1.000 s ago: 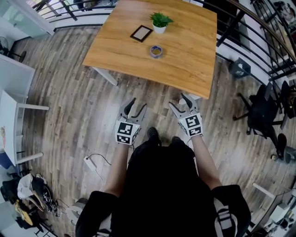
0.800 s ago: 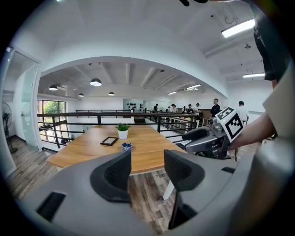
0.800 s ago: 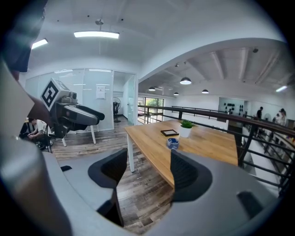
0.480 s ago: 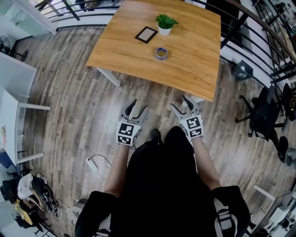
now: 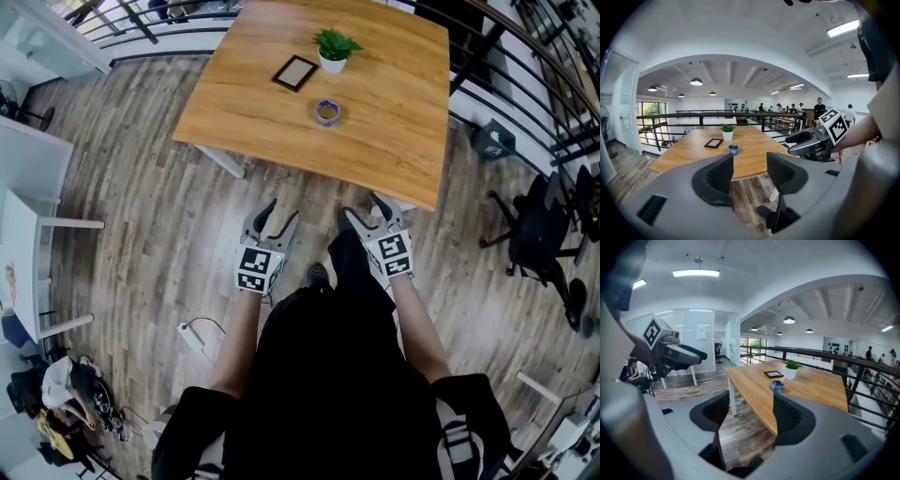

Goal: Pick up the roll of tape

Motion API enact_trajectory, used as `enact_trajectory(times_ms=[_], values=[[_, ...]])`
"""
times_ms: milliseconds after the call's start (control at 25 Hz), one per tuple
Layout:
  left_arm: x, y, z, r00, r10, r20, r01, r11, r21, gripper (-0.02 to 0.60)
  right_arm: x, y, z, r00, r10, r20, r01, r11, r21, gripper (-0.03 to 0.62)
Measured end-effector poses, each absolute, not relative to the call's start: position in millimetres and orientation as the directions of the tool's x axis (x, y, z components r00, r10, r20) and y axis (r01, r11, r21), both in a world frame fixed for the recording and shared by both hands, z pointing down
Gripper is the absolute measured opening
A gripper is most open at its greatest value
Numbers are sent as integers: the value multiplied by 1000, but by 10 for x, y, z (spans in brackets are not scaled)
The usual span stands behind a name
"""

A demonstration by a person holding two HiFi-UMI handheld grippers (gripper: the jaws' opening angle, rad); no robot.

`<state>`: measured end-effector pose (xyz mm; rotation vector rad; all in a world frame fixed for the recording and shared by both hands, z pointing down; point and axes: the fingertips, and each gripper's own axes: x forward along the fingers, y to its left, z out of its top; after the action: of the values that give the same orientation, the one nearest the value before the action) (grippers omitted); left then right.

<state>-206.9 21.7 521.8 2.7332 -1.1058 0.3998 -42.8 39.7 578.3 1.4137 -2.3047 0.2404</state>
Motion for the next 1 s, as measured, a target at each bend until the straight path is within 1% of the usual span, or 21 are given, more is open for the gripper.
enact_trajectory(times_ms=[600,880,1000], values=[[-1736,-499,5333,677,-637,369,-705,-705,76,221,-154,-488,5842,-419,-782,462,-868,494,50,305],[-1541,-905,5393,665,-648,371,-717,-693,75,222,49,-883,5958,-425,-760,492,-863,504,33,305],[-1473,-1055,5402,656,-654,376,-727,-682,81,222,118,-1050,5961,-435,-759,484,-862,507,20,304]])
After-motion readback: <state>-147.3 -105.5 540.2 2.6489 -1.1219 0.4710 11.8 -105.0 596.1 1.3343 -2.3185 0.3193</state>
